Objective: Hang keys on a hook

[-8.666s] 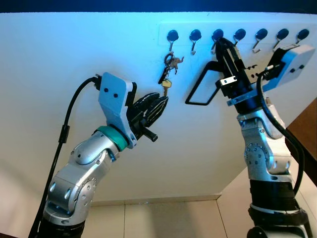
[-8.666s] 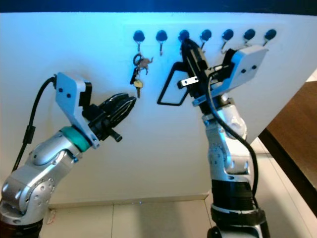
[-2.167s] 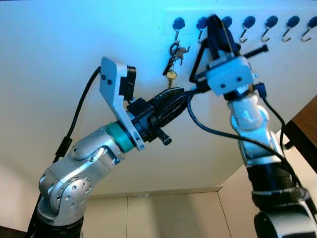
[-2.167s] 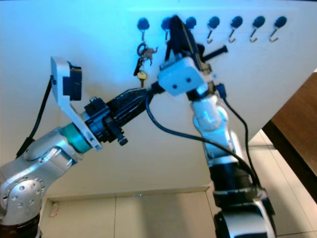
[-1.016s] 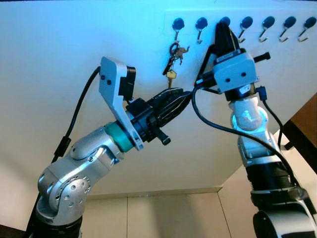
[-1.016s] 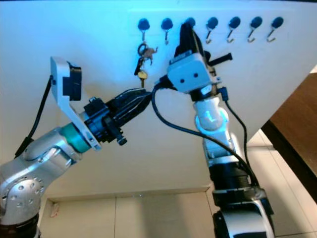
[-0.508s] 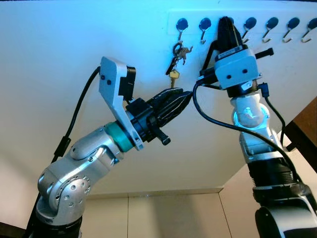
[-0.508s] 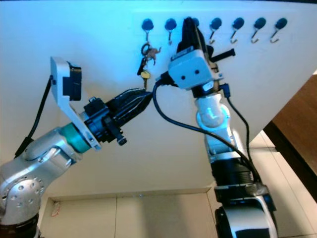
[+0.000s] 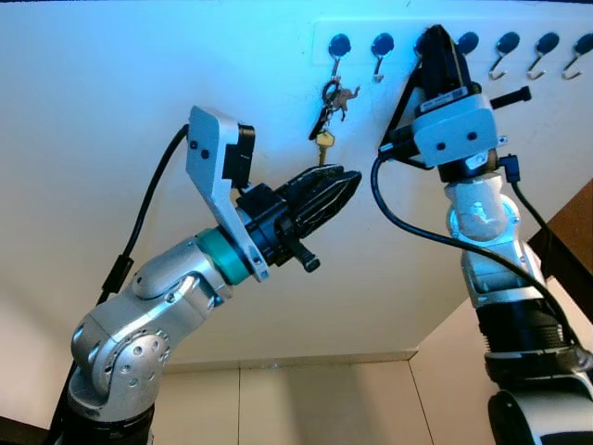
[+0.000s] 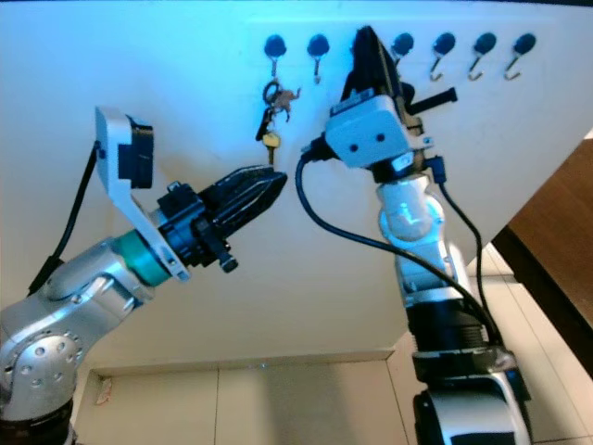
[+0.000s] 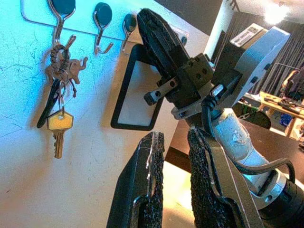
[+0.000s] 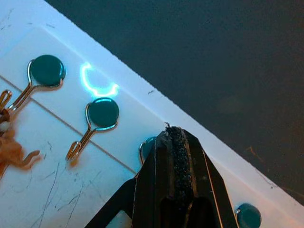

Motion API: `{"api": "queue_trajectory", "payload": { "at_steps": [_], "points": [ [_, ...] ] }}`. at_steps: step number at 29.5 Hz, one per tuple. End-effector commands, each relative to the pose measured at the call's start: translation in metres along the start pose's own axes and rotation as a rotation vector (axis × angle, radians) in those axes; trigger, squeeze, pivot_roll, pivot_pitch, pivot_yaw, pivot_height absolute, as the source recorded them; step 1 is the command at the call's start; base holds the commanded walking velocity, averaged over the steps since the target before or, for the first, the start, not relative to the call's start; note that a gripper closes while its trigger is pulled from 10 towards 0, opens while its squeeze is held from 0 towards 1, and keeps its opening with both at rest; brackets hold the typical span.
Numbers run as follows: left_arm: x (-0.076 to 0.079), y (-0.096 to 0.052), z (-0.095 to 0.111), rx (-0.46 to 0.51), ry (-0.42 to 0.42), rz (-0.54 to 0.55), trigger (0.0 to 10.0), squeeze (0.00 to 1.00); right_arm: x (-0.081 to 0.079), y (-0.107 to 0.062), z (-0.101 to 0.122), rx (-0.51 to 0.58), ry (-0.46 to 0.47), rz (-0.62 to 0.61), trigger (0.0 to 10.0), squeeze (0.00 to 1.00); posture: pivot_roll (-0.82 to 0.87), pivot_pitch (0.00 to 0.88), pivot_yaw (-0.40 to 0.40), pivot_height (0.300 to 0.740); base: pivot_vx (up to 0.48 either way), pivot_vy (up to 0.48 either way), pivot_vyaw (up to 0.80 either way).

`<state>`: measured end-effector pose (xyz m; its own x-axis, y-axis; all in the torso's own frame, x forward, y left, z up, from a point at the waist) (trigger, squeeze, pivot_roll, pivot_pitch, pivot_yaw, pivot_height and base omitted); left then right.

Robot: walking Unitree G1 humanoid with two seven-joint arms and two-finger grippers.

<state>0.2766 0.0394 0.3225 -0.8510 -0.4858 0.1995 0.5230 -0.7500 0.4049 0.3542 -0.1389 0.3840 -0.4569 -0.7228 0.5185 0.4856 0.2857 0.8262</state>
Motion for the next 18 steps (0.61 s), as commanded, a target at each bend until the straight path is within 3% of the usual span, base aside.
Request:
{"api": "queue_trajectory", "payload": {
  "at_steps": [1, 18],
  "points": [
    [0.002, 0.0, -0.002, -0.006, -0.01, -0.013, 10.0, 0.0, -0.003, -0.002, -0.001, -0.006, 0.011, 0.007, 10.0, 0.0, 0.08, 0.156, 0.13, 0.74, 0.0, 0.0, 0.0],
    [0.002, -0.001, -0.002, -0.002, -0.007, -0.008, 10.0, 0.0, -0.027, 0.006, 0.002, 0.017, 0.044, 0.096, 10.0, 0.0, 0.09, 0.151, 0.122, 0.74, 0.0, 0.0, 0.0]
  ]
}}
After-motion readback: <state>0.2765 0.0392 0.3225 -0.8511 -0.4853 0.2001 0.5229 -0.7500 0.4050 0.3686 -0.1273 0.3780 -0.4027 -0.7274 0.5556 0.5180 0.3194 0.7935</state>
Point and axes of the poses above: a point about 5 cm out from each wrist's last joint towards the gripper, its own y axis pointing out of the wrist towards the gripper, its own z axis along the axis of the wrist's last joint, x = y × z, the point moved 4 cm from there along y, pointing out of the wrist towards the gripper, and after that the axes turned 9 degrees about -y, right-handed, at the moved point
